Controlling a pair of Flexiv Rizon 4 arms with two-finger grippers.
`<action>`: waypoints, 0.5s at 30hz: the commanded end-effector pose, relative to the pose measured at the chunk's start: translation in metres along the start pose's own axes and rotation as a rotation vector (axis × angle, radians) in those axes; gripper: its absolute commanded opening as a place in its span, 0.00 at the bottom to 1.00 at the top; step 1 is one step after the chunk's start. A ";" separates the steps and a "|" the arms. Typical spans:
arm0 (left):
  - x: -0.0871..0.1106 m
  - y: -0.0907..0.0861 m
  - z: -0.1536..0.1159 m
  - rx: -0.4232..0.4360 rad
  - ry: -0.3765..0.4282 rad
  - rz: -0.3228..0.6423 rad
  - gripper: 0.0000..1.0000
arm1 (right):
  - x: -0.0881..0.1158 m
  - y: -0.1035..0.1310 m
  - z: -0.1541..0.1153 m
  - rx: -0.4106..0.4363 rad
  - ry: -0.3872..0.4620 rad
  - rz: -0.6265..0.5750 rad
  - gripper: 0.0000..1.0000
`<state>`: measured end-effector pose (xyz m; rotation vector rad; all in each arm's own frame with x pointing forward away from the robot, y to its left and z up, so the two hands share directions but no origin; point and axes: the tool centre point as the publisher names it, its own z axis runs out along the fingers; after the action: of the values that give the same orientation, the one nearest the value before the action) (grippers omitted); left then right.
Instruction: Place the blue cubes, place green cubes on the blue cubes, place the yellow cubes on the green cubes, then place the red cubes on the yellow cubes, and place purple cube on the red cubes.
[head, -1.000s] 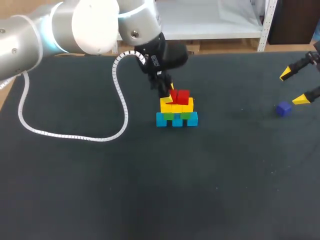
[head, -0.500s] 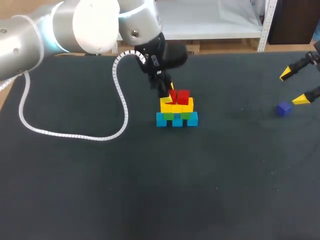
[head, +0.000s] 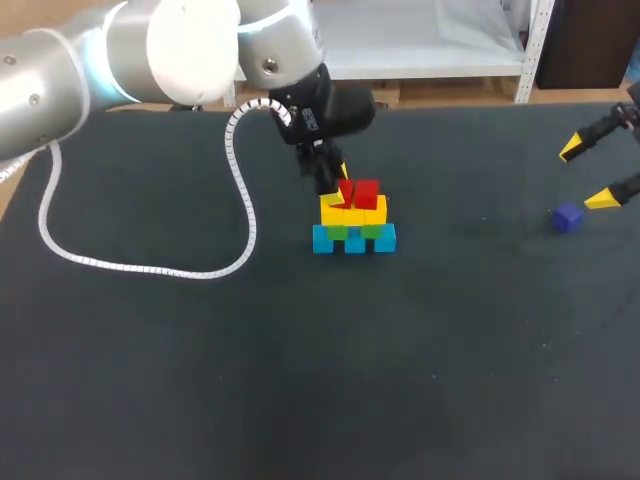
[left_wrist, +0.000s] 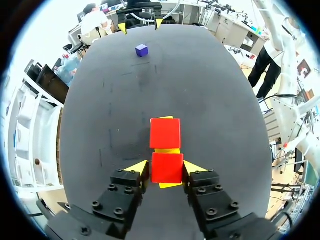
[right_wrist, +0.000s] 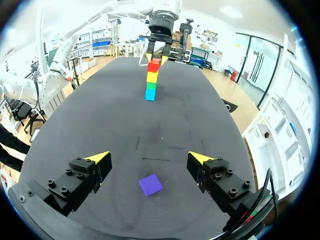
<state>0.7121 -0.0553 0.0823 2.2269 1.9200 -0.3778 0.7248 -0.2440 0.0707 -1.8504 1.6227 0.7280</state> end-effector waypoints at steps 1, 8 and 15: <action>-0.001 0.005 0.000 0.009 0.003 0.002 0.40 | 0.000 0.000 0.000 0.000 -0.001 -0.001 1.00; -0.002 0.005 0.000 0.009 0.003 0.002 0.40 | 0.000 0.000 0.000 0.000 -0.001 -0.001 1.00; -0.003 0.005 0.000 0.011 0.002 0.004 0.43 | 0.000 0.000 0.000 0.000 -0.001 -0.001 1.00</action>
<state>0.7131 -0.0579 0.0825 2.2297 1.9185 -0.3817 0.7248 -0.2440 0.0707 -1.8504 1.6227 0.7280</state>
